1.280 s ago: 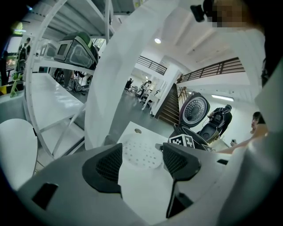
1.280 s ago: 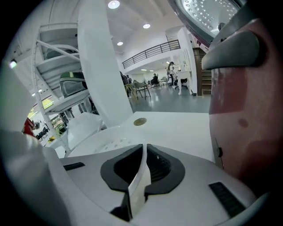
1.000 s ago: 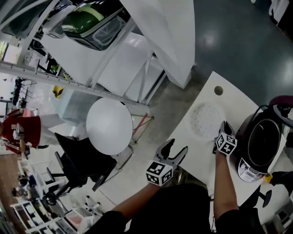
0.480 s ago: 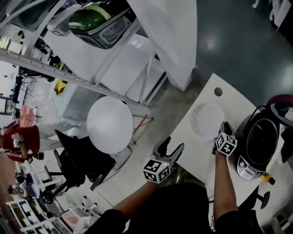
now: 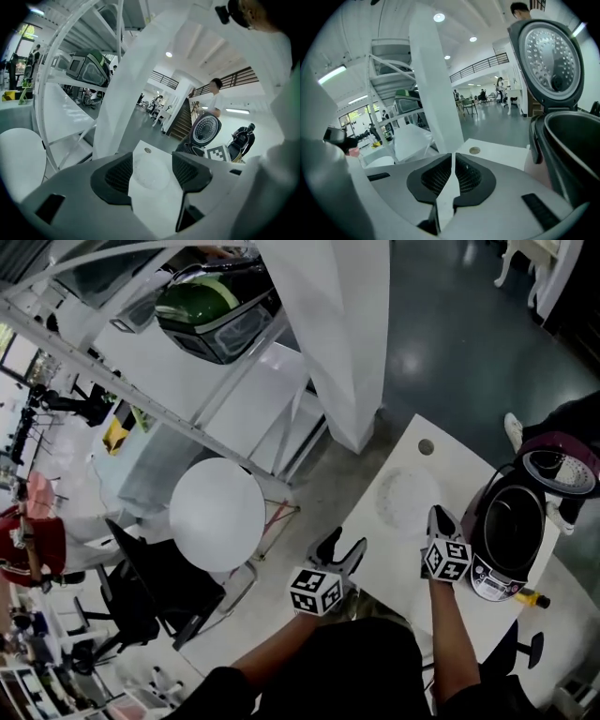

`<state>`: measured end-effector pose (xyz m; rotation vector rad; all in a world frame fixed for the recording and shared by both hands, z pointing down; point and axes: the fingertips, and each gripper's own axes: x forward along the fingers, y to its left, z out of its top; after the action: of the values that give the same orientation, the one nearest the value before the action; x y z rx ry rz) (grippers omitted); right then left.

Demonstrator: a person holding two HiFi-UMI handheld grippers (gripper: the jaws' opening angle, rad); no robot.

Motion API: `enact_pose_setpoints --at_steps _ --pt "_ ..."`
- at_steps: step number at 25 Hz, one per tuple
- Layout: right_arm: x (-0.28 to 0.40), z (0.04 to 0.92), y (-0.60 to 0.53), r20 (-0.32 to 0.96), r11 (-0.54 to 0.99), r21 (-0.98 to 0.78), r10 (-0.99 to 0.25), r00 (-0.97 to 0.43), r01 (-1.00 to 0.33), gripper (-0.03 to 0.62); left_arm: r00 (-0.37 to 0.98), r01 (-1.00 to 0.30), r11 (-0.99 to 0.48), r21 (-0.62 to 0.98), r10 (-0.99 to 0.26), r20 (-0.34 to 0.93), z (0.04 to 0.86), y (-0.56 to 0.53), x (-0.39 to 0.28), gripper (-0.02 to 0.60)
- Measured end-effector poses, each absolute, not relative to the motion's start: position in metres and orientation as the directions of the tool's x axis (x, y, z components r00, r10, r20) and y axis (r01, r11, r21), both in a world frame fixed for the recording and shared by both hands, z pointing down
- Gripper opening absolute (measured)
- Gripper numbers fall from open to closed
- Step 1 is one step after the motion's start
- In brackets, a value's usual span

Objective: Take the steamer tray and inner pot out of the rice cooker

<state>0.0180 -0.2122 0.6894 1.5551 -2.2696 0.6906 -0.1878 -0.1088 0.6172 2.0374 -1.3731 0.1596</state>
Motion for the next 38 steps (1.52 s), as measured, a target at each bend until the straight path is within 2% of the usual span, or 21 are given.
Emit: enact_pose_setpoints --at_steps 3,7,13,14,18,27,32,38 --pt "0.017 0.647 -0.195 0.459 0.347 -0.197 -0.794 -0.399 -0.917 0.014 0.501 -0.826 -0.286 0.486 -0.767 0.401 0.606 -0.109 -0.171 0.219" --pt "0.022 0.6 -0.162 0.399 0.34 -0.212 -0.826 -0.398 -0.916 0.005 0.56 -0.791 -0.364 0.492 -0.755 0.341 0.584 -0.104 -0.158 0.161" --pt "0.064 0.549 -0.103 0.353 0.283 -0.155 -0.879 -0.321 -0.946 0.003 0.671 -0.714 -0.507 0.483 -0.692 0.266 0.567 -0.093 -0.113 0.033" --pt "0.076 0.542 -0.092 0.349 0.261 -0.14 -0.89 -0.294 -0.955 0.003 0.695 -0.694 -0.534 0.483 -0.672 0.256 0.566 -0.091 -0.103 0.027" --pt "0.126 0.526 -0.057 0.349 0.16 -0.094 -0.919 -0.182 -0.983 0.003 0.756 -0.637 -0.601 0.482 -0.608 0.241 0.562 -0.085 -0.07 0.017" --pt "0.203 0.519 -0.013 0.336 0.03 -0.07 -0.94 -0.052 -0.997 0.002 0.808 -0.582 -0.656 0.481 -0.532 0.253 0.558 -0.067 -0.011 0.016" --pt "0.233 0.514 -0.017 0.301 0.037 -0.06 -0.952 -0.054 -0.997 0.002 0.767 -0.64 -0.655 0.402 -0.573 0.289 0.552 -0.085 0.009 0.017" --pt "0.298 0.51 -0.018 0.326 0.022 -0.061 -0.945 -0.041 -0.998 0.002 0.693 -0.721 -0.595 0.356 -0.634 0.343 0.553 -0.099 0.034 0.017"
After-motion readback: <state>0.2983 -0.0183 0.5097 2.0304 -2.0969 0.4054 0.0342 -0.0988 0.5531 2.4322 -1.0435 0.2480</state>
